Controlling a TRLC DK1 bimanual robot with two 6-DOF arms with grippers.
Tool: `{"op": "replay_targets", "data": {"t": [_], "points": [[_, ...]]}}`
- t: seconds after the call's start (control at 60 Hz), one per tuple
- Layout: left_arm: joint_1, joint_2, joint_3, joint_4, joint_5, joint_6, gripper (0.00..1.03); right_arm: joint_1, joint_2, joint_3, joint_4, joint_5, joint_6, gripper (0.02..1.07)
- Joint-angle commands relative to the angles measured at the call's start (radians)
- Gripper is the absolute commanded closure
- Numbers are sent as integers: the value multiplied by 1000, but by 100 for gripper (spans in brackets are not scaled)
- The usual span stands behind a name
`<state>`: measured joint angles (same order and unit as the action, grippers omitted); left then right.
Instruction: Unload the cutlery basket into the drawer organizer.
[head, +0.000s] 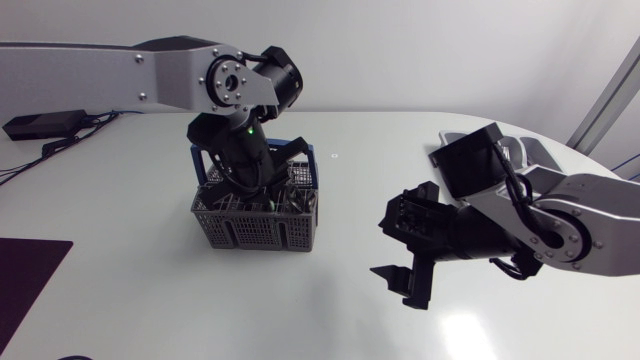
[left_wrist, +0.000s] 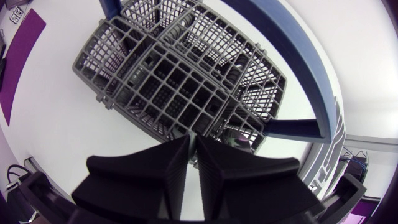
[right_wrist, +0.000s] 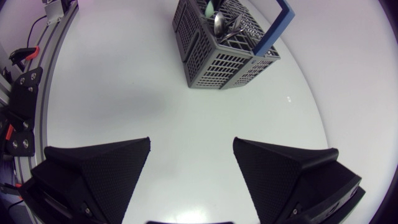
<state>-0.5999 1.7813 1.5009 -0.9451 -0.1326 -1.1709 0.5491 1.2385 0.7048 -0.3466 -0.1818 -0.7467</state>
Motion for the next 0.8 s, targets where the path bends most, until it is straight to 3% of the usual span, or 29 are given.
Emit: {"op": "replay_targets", "data": {"t": [0.0,0.1,0.783], "points": [[-5,26,28,-17,-5,-21,94,8,19,-22,14,1,23,11],[-3,26,22,-24,-5,-16,98,11,24,-31,28,1,24,11],[-3,-79,-2,-23,2,10,98,28,33,-30,34,7,26,11]]}}
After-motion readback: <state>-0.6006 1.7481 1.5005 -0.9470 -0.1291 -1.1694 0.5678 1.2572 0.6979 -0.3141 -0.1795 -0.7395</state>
